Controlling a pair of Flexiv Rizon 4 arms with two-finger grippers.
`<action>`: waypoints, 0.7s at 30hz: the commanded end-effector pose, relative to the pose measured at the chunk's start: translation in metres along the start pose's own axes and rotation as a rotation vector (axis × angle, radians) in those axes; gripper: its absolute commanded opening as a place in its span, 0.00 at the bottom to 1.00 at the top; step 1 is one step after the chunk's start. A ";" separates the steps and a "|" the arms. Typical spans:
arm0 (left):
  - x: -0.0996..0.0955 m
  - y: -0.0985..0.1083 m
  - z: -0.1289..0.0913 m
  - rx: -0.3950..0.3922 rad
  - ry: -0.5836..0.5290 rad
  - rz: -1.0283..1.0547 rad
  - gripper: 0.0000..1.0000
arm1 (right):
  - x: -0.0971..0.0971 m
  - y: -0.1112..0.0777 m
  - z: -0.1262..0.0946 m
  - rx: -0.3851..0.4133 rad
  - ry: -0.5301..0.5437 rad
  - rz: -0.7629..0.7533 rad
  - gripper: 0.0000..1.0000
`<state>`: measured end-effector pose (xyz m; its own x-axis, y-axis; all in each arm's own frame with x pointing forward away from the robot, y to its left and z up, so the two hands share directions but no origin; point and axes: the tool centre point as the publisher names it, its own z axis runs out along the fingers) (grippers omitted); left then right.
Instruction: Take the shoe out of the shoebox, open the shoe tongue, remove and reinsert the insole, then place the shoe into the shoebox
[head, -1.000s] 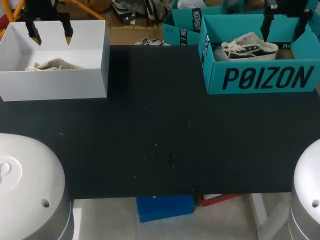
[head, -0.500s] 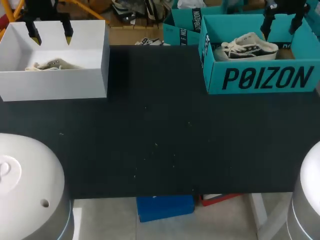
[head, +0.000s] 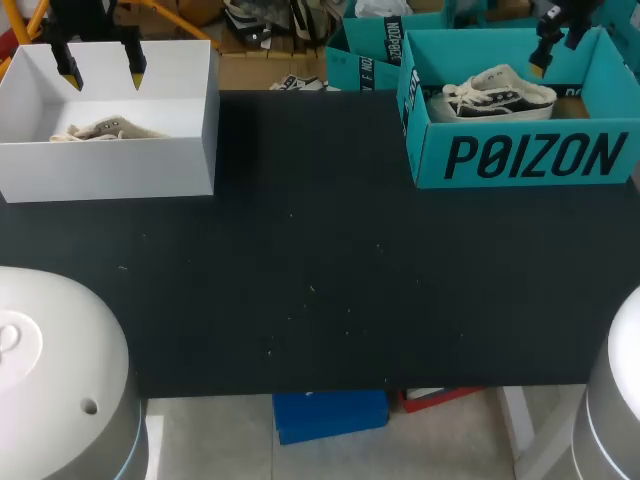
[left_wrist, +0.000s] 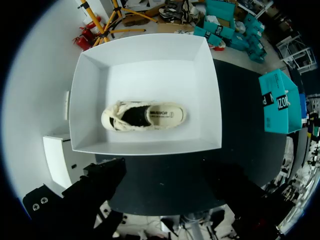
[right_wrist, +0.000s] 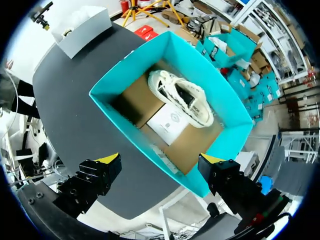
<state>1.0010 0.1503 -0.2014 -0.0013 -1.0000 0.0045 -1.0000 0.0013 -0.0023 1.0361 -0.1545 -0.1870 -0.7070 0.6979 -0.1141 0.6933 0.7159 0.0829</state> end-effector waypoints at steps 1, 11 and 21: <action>0.000 0.000 -0.001 -0.001 -0.002 0.000 1.00 | 0.002 -0.004 0.005 -0.065 -0.005 -0.418 1.00; 0.000 0.000 -0.001 -0.001 -0.002 0.000 1.00 | -0.033 0.017 0.020 -0.137 0.076 -0.725 1.00; 0.000 0.000 -0.001 -0.001 -0.002 0.000 1.00 | -0.053 0.042 0.040 -0.062 0.144 -0.904 1.00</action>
<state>1.0010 0.1504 -0.2015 -0.0014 -1.0000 0.0046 -1.0000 0.0014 -0.0025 1.0879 -0.1639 -0.2132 -0.9864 0.0589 -0.1532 0.0425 0.9932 0.1080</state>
